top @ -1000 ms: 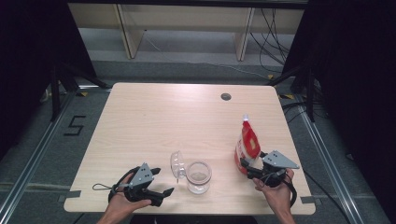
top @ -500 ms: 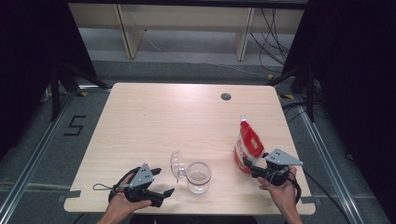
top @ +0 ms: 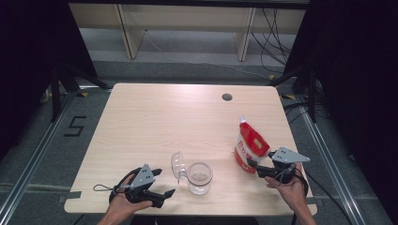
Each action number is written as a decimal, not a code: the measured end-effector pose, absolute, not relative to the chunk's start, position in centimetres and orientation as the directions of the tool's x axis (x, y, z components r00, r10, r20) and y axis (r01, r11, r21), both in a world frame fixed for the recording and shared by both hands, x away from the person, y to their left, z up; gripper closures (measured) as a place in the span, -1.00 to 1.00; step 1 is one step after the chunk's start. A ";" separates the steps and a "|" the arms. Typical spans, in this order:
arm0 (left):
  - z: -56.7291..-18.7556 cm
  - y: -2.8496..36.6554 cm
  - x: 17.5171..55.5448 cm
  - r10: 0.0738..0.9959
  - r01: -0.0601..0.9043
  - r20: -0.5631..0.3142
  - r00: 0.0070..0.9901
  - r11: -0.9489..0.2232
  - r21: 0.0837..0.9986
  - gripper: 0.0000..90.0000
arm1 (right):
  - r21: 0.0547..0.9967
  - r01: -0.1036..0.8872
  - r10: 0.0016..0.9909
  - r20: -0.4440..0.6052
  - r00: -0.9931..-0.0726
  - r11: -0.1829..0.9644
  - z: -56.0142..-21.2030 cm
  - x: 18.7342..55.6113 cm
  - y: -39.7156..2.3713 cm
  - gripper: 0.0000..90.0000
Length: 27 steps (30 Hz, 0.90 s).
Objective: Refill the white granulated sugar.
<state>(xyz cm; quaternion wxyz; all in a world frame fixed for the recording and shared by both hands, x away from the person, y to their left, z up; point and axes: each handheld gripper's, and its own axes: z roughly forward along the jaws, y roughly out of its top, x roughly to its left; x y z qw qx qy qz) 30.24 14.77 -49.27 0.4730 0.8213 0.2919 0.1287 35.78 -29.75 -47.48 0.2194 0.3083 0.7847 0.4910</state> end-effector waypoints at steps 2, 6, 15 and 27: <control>-49.3 14.7 30.2 0.603 0.361 -0.069 0.795 -0.378 0.852 -0.66 | 0.908 0.264 0.698 -0.041 -0.715 0.324 -47.5 35.9 -29.8 -0.03; -49.3 14.7 30.2 0.603 0.361 -0.070 0.794 -0.377 0.853 -0.66 | 0.907 0.243 0.677 -0.061 -0.734 0.345 -47.4 36.3 -30.2 -0.02; -49.4 14.6 30.2 0.602 0.356 -0.067 0.796 -0.376 0.856 -0.66 | 0.908 0.231 0.649 -0.057 -0.759 0.349 -47.4 36.7 -30.6 -0.01; -49.3 14.7 30.2 0.603 0.360 -0.069 0.795 -0.376 0.854 -0.66 | 0.939 0.264 0.781 -0.008 -0.624 0.221 -47.8 35.5 -29.5 -0.42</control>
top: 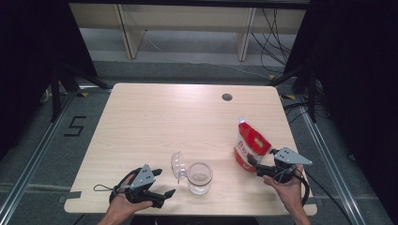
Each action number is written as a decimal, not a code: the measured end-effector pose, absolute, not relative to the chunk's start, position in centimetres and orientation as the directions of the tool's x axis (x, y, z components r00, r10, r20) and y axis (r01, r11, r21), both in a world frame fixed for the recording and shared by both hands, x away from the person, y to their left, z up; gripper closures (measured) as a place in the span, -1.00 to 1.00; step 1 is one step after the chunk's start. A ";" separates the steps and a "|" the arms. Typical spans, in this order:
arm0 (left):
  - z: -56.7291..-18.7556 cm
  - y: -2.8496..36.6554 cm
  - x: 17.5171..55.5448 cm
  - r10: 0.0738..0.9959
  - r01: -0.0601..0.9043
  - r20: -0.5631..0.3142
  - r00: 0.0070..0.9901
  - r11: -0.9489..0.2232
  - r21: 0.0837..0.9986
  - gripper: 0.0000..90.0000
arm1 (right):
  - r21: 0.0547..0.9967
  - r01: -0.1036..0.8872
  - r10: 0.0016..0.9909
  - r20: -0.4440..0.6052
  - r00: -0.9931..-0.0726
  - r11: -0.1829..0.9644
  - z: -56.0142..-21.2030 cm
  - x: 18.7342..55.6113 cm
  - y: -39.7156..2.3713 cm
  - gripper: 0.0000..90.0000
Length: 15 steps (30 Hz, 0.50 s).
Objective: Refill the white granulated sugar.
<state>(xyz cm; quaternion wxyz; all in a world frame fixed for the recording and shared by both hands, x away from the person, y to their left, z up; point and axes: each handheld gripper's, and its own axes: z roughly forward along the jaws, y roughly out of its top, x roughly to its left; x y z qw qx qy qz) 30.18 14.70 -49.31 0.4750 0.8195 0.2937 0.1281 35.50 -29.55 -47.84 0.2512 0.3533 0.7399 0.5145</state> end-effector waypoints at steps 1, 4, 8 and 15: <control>-49.4 14.7 30.2 0.604 0.358 -0.069 0.794 -0.372 0.856 -0.66 | 0.944 0.257 0.785 -0.003 -0.620 0.207 -47.9 35.5 -29.3 -0.42; -49.4 14.7 30.2 0.605 0.358 -0.068 0.793 -0.373 0.856 -0.66 | 0.953 0.260 0.798 0.036 -0.601 0.153 -48.4 35.4 -29.1 -0.44; -49.4 14.7 30.2 0.600 0.358 -0.066 0.797 -0.381 0.853 -0.66 | 0.954 0.254 0.811 0.022 -0.585 0.157 -48.6 35.6 -29.0 -0.51; -49.3 14.8 30.3 0.589 0.339 -0.041 0.807 -0.406 0.849 -0.66 | 0.953 0.259 0.819 0.021 -0.574 0.157 -49.0 35.1 -27.9 -0.52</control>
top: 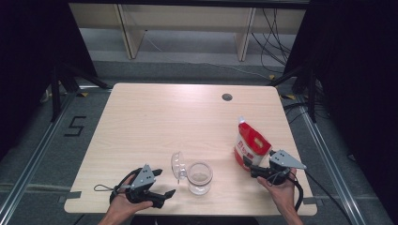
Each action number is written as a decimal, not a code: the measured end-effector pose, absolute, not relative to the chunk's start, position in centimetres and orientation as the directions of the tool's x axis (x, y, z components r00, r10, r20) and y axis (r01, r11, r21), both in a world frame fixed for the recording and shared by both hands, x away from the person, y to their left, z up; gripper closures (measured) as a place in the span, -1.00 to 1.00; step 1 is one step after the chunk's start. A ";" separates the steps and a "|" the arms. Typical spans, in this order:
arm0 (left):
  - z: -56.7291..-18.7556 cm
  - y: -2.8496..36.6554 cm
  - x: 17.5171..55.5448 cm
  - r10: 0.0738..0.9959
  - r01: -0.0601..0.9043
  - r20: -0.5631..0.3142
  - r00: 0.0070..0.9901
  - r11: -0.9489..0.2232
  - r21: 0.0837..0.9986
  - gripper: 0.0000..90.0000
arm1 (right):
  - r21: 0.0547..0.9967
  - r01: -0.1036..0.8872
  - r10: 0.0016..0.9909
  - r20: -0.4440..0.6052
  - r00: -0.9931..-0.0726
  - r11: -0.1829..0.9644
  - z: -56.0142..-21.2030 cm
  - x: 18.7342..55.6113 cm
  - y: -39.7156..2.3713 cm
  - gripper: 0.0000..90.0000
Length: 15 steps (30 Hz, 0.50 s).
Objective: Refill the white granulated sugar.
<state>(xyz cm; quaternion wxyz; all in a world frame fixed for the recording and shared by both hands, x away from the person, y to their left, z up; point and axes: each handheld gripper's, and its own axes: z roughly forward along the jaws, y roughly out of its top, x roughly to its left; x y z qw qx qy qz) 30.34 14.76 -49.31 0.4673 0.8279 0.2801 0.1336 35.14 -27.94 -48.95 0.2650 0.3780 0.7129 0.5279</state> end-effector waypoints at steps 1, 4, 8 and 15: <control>-49.3 14.8 30.3 0.589 0.341 -0.042 0.807 -0.407 0.847 -0.66 | 0.954 0.259 0.817 0.028 -0.576 0.150 -49.0 35.1 -27.8 -0.53; -49.4 14.7 30.4 0.588 0.340 -0.046 0.807 -0.401 0.851 -0.66 | 0.959 0.250 0.815 0.039 -0.578 0.131 -49.4 35.5 -27.6 -0.56; -49.4 14.6 30.2 0.600 0.367 -0.070 0.797 -0.388 0.846 -0.66 | 0.954 0.268 0.822 0.041 -0.567 0.137 -49.7 35.6 -27.2 -0.54; -49.5 14.5 30.2 0.599 0.365 -0.071 0.798 -0.385 0.848 -0.66 | 0.961 0.220 0.800 -0.004 -0.600 0.170 -50.0 36.0 -26.8 -0.48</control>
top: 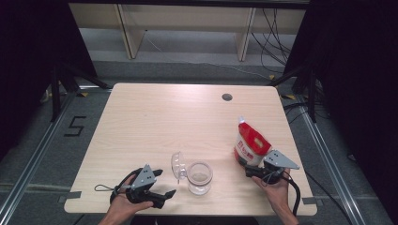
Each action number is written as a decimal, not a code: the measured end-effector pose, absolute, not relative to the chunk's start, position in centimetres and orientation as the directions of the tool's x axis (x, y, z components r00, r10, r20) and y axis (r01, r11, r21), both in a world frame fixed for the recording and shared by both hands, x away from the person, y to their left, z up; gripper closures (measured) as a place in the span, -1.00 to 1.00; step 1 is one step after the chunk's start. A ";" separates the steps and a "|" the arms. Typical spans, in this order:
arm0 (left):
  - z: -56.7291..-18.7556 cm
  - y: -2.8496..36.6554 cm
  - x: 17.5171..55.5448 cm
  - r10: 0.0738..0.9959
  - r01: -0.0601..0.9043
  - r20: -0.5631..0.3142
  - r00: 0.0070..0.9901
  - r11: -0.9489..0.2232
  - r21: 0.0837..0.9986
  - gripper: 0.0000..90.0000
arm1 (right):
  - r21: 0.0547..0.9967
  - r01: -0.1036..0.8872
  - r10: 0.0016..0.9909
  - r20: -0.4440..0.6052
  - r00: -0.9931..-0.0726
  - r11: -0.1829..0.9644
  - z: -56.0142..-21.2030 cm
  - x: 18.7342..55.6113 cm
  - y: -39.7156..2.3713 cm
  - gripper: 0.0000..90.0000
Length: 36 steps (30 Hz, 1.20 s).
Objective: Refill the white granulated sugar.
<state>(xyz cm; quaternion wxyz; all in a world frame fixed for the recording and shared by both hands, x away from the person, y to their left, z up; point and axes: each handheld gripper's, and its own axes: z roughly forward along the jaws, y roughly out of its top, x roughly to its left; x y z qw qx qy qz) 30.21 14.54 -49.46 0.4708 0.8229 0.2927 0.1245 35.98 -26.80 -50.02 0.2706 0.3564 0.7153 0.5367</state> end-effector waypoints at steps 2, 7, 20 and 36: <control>-49.4 14.6 30.2 0.595 0.367 -0.073 0.801 -0.391 0.844 -0.66 | 0.959 0.234 0.806 0.012 -0.591 0.158 -50.1 35.9 -26.8 -0.43; -49.5 14.4 30.2 0.597 0.364 -0.078 0.798 -0.376 0.852 -0.66 | 0.969 0.211 0.812 0.020 -0.583 0.127 -50.4 36.3 -26.8 -0.34; -49.5 14.5 30.2 0.590 0.358 -0.069 0.804 -0.388 0.849 -0.66 | 0.975 0.199 0.809 0.038 -0.587 0.099 -50.6 37.2 -27.2 -0.28; -49.6 14.3 30.2 0.590 0.357 -0.078 0.804 -0.373 0.856 -0.66 | 0.984 0.157 0.801 0.031 -0.598 0.079 -50.8 37.8 -27.2 -0.23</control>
